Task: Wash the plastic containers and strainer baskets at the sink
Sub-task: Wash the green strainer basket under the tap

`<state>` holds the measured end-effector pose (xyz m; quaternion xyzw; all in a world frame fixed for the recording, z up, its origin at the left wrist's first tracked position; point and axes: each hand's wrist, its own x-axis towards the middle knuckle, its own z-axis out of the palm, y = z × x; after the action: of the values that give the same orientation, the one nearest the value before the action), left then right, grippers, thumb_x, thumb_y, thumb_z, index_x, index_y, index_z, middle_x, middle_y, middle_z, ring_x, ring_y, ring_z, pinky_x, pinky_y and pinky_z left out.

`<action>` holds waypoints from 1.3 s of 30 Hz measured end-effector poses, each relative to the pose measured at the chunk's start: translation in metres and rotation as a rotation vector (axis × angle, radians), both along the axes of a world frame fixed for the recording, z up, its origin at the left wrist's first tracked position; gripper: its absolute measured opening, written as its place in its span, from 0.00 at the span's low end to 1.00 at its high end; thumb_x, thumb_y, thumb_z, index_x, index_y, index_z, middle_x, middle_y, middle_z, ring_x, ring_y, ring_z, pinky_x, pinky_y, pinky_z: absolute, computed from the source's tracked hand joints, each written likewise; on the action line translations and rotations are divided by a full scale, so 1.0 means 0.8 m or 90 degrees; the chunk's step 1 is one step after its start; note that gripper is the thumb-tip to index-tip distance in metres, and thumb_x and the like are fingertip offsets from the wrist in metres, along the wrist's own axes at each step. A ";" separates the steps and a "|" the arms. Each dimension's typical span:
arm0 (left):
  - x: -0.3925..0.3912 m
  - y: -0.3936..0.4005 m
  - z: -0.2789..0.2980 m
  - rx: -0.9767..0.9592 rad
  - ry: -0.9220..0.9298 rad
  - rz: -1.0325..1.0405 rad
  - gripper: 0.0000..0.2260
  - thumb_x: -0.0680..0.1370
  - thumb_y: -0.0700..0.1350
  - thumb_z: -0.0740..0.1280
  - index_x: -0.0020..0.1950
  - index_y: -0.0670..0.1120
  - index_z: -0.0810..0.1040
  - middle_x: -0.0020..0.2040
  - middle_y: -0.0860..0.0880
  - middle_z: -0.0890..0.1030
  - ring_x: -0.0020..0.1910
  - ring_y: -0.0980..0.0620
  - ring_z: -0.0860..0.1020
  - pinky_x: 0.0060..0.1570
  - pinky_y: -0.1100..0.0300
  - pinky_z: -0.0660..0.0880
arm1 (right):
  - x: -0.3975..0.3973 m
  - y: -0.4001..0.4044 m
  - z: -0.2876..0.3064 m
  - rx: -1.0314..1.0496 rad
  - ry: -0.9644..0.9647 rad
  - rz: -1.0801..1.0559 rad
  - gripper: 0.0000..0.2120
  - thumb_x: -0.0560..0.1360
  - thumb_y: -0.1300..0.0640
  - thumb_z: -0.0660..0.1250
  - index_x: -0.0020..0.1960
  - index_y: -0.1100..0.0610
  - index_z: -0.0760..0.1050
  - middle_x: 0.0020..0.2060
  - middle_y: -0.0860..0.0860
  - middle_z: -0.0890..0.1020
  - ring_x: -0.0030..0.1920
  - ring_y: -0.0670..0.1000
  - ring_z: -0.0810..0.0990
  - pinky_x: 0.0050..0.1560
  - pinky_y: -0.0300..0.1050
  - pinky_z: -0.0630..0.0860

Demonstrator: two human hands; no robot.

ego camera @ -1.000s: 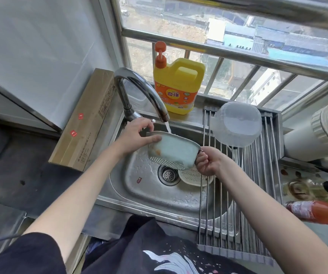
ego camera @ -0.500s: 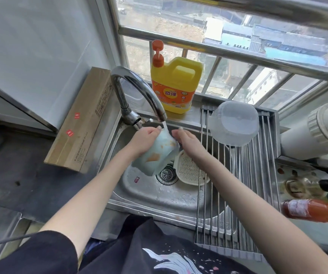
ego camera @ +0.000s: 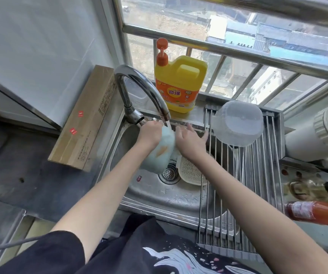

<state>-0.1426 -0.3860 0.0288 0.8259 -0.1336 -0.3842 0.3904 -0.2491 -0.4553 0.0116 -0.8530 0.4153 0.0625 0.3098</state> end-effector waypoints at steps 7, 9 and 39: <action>0.012 0.002 -0.004 0.072 -0.102 0.010 0.17 0.82 0.39 0.52 0.61 0.32 0.74 0.63 0.34 0.75 0.63 0.37 0.71 0.61 0.52 0.66 | -0.018 0.056 -0.002 -0.304 -0.069 0.247 0.35 0.76 0.36 0.47 0.77 0.54 0.56 0.74 0.52 0.64 0.76 0.52 0.54 0.70 0.67 0.36; 0.012 0.002 -0.004 0.071 -0.096 0.019 0.16 0.81 0.38 0.51 0.61 0.32 0.74 0.63 0.34 0.74 0.63 0.38 0.72 0.62 0.51 0.66 | -0.020 0.051 0.000 -0.290 -0.132 0.283 0.35 0.75 0.35 0.47 0.76 0.52 0.56 0.74 0.49 0.63 0.75 0.51 0.58 0.73 0.63 0.43; -0.013 0.008 0.015 0.021 -0.219 0.050 0.17 0.80 0.42 0.54 0.51 0.33 0.78 0.55 0.33 0.79 0.56 0.36 0.75 0.50 0.53 0.69 | 0.008 0.048 -0.001 -0.254 -0.129 0.095 0.23 0.79 0.49 0.48 0.67 0.56 0.70 0.63 0.54 0.76 0.65 0.55 0.71 0.70 0.63 0.57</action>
<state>-0.1529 -0.3792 0.0409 0.8903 -0.1602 -0.2238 0.3628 -0.2426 -0.4170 0.0109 -0.9275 0.3222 -0.0841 0.1698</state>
